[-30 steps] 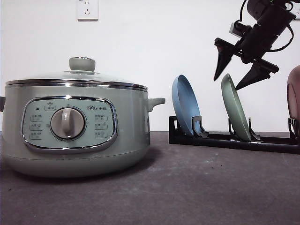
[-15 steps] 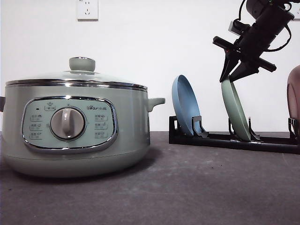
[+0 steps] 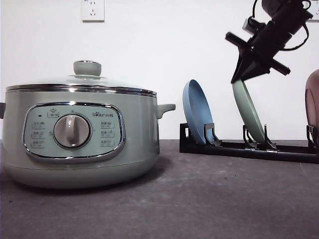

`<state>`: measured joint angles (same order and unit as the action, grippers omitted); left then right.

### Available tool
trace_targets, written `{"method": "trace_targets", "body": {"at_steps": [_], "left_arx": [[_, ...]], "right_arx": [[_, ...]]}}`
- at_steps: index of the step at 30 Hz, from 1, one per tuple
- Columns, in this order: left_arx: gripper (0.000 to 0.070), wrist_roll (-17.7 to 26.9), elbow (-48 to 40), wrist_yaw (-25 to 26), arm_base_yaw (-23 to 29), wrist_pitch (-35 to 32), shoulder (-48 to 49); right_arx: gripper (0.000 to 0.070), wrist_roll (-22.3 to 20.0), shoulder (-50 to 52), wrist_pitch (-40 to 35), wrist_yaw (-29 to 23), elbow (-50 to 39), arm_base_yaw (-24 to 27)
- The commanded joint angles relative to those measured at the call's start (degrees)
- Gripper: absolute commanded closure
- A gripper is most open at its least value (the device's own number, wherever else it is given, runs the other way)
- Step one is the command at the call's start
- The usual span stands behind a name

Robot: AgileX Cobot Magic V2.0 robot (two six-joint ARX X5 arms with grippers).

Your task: Transfer potato from steamer to green plate

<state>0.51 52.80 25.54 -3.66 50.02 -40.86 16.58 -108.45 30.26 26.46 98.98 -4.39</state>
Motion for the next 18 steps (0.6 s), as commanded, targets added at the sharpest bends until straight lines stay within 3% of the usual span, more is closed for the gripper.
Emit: {"method": "trace_targets", "body": {"at_steps": [1, 10, 18], "left_arx": [[0.0063, 0.33, 1.25, 0.37, -0.15, -0.34, -0.31], [0.0063, 0.35, 1.25, 0.37, -0.15, -0.6, -0.31], [0.0063, 0.33, 1.25, 0.37, -0.15, -1.27, -0.31]], "right_arx": [[0.0692, 0.29, 0.98, -0.92, 1.48, 3.23, -0.23], [0.0692, -1.17, 4.86, 3.64, 2.68, 10.27, -2.01], [0.0693, -11.51, 11.74, 17.39, -1.45, 12.7, -6.89]]}}
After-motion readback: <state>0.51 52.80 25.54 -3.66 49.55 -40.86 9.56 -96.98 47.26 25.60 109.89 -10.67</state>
